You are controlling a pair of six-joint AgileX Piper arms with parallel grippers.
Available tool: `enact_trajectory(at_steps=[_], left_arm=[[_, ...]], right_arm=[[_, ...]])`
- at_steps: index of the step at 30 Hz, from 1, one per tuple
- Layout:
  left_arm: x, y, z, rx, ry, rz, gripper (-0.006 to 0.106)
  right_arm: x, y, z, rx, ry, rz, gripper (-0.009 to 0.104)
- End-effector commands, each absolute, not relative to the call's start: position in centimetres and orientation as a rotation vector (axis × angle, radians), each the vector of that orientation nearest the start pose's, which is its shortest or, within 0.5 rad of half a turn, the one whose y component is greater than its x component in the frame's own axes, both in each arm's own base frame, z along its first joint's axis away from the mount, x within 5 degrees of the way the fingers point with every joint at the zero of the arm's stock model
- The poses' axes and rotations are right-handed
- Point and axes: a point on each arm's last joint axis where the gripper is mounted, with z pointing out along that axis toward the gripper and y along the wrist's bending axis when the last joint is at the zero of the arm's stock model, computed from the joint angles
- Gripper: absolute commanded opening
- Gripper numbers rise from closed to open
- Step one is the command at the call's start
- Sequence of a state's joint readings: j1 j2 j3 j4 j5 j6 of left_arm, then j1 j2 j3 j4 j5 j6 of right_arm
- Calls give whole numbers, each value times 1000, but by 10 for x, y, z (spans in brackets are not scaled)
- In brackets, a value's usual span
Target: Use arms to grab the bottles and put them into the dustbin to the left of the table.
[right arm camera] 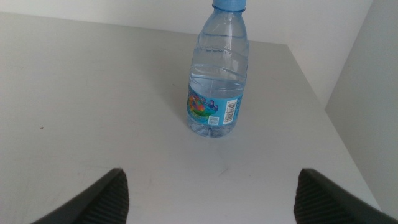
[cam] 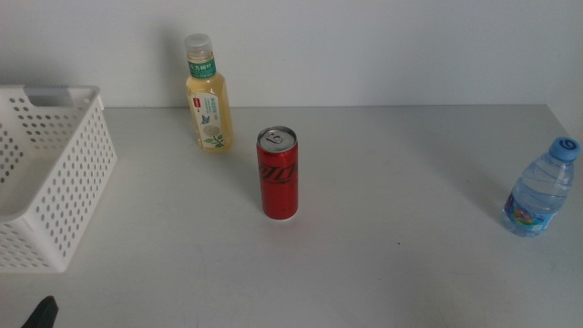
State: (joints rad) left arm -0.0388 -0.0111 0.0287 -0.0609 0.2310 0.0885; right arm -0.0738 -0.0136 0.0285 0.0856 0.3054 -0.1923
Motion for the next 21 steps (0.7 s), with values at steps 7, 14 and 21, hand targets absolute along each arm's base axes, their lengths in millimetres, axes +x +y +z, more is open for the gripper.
enact_trajectory(at_steps=[7, 14, 21], left_arm=[[64, -11, 194, 157, 1640, -118, 92], [86, -31, 204, 294, 1555, -255, 92], [102, -65, 200, 434, 1521, -423, 92]], right_arm=[[54, -3, 188, -48, 1700, -133, 68], [54, -3, 188, -48, 1700, -133, 68], [54, -3, 188, -48, 1700, -133, 68]])
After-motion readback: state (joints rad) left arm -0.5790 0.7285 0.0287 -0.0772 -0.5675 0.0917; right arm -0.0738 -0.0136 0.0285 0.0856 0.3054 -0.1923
